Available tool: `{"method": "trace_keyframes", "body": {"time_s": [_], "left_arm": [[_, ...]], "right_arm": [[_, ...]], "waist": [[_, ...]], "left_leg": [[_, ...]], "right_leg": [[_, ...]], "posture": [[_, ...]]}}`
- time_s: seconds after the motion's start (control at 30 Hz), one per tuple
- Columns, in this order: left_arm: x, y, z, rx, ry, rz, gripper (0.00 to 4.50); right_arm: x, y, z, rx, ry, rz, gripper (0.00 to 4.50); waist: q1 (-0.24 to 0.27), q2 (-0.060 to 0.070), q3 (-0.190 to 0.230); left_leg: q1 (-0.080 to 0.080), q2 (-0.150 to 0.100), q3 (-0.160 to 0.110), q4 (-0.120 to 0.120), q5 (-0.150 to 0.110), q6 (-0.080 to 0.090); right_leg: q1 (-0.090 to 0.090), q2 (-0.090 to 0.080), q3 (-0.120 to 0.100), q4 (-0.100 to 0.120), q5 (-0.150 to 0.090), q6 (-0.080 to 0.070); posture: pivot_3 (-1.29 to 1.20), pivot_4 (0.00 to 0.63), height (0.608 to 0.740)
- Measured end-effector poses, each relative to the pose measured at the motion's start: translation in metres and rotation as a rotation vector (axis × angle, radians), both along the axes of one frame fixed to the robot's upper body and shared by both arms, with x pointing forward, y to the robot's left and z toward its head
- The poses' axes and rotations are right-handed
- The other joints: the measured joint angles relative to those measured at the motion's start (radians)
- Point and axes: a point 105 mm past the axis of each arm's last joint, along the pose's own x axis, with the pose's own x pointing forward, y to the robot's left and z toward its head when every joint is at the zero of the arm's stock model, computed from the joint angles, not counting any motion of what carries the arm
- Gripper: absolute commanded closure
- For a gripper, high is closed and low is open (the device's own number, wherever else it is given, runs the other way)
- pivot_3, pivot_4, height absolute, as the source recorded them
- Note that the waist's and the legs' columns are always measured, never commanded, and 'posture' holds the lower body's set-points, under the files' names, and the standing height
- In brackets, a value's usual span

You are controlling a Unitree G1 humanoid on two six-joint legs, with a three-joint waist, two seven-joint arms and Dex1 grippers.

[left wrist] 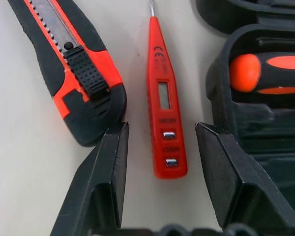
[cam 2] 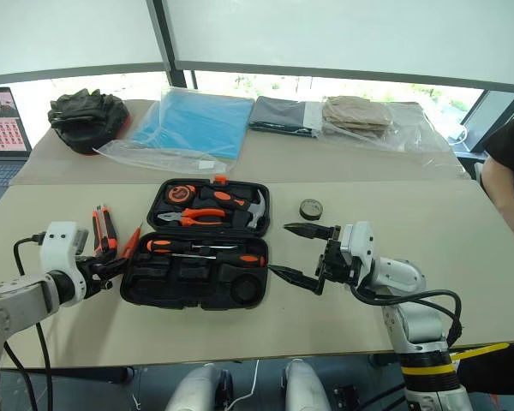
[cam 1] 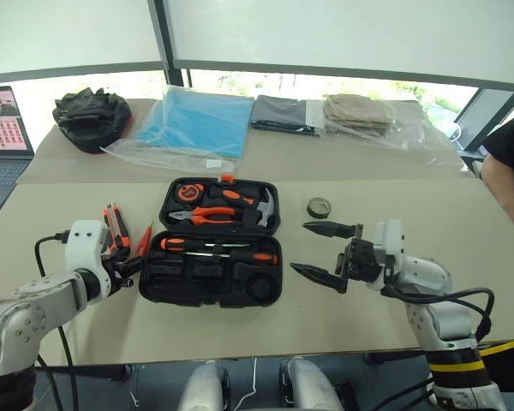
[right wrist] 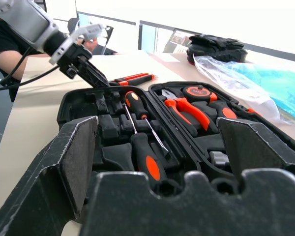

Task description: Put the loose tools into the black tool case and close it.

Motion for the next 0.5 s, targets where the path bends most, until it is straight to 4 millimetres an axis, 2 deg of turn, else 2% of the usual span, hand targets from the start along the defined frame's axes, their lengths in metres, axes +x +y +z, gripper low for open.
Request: {"method": "trace_keyframes", "body": {"time_s": [0.37, 0.47, 0.5], "left_arm": [[0.025, -0.013, -0.004, -0.010, -0.022, -0.033, 2.20], [0.032, -0.013, -0.006, -0.004, -0.022, -0.042, 2.88], [0.033, -0.013, -0.006, 0.000, -0.024, -0.041, 3.30]], "right_arm": [[-0.005, 0.003, 0.001, 0.011, 0.019, -0.006, 0.00], [-0.007, 0.004, 0.001, 0.010, 0.018, -0.002, 0.00], [-0.007, 0.004, 0.001, 0.010, 0.019, 0.000, 0.00]], "waist": [[0.024, 0.000, 0.000], [0.026, 0.001, 0.000], [0.026, 0.001, 0.000]], "left_leg": [[0.005, -0.001, 0.000, 0.001, 0.002, 0.000], [0.010, 0.000, 0.000, 0.001, 0.002, 0.000], [0.010, 0.000, 0.000, 0.000, 0.002, 0.000]], "right_leg": [[0.005, -0.001, 0.000, 0.000, 0.000, 0.000], [0.011, -0.001, -0.001, -0.001, 0.000, 0.000], [0.011, -0.001, -0.001, -0.001, 0.000, 0.000]], "posture": [[0.00, 0.150, 0.740], [0.00, 0.150, 0.740], [0.00, 0.150, 0.740]]}}
